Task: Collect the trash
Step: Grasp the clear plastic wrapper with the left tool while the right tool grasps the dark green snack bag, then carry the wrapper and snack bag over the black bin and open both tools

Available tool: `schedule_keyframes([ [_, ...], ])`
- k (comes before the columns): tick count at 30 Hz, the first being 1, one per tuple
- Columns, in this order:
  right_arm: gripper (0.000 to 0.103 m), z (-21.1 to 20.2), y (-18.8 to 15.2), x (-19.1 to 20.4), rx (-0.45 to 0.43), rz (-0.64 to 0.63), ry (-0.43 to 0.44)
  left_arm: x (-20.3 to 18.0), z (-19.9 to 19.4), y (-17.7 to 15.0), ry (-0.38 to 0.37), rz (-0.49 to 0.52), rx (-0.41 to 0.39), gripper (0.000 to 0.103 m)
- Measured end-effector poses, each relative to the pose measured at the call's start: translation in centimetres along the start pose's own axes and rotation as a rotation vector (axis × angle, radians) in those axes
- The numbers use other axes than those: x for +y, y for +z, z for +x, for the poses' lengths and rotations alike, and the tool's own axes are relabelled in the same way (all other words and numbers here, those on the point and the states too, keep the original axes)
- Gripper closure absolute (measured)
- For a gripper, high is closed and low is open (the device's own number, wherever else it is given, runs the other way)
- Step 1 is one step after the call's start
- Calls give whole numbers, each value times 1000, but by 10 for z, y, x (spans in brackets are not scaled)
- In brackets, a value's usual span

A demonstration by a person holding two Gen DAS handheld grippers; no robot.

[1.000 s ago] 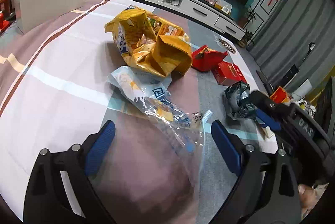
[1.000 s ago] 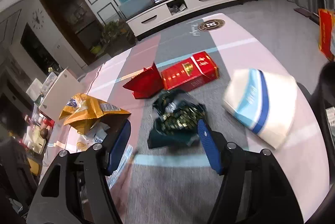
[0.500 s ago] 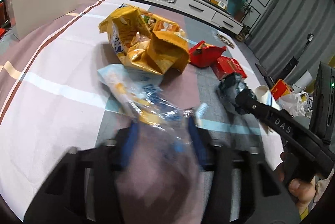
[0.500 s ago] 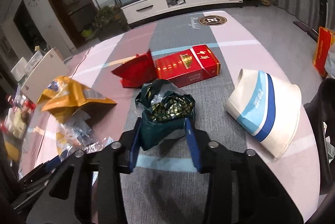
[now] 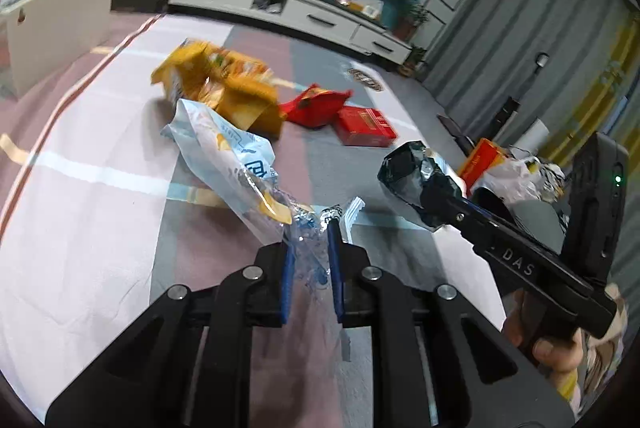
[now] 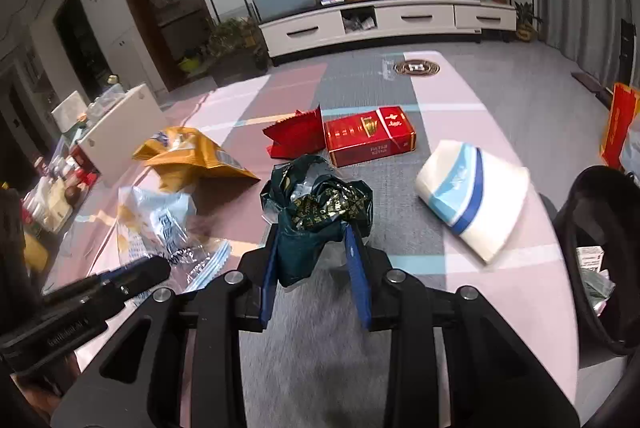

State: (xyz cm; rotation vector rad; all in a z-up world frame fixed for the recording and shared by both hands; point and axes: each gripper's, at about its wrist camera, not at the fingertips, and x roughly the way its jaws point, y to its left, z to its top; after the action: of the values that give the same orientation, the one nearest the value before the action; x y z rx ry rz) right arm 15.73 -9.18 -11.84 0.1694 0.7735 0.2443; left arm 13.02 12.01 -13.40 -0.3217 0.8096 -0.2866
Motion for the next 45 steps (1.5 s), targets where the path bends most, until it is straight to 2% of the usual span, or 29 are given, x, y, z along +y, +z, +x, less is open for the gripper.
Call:
schedule_keyframes([
  [7,70,-34,-3,-14,-64,-29,-6,-24,-25,-10,-51,89,-25,86],
  [12,70,-58,-4,-42,-103,14,-35,-41,-26,-15,-61,146,-38,86],
  [19,70,-89,-9,-90,-159,101,-95,-91,-23,-15,-104,254,-69,86],
  [27,70,-124,-20,-152,-208,211,-188,-167,8,-14,-185,353,-40,86],
  [32,70,-138,-29,-183,-207,246,-265,-210,39,-14,-213,392,-3,86],
  [45,69,-142,-57,-253,-121,415,-298,-296,116,-28,-292,455,102,84],
])
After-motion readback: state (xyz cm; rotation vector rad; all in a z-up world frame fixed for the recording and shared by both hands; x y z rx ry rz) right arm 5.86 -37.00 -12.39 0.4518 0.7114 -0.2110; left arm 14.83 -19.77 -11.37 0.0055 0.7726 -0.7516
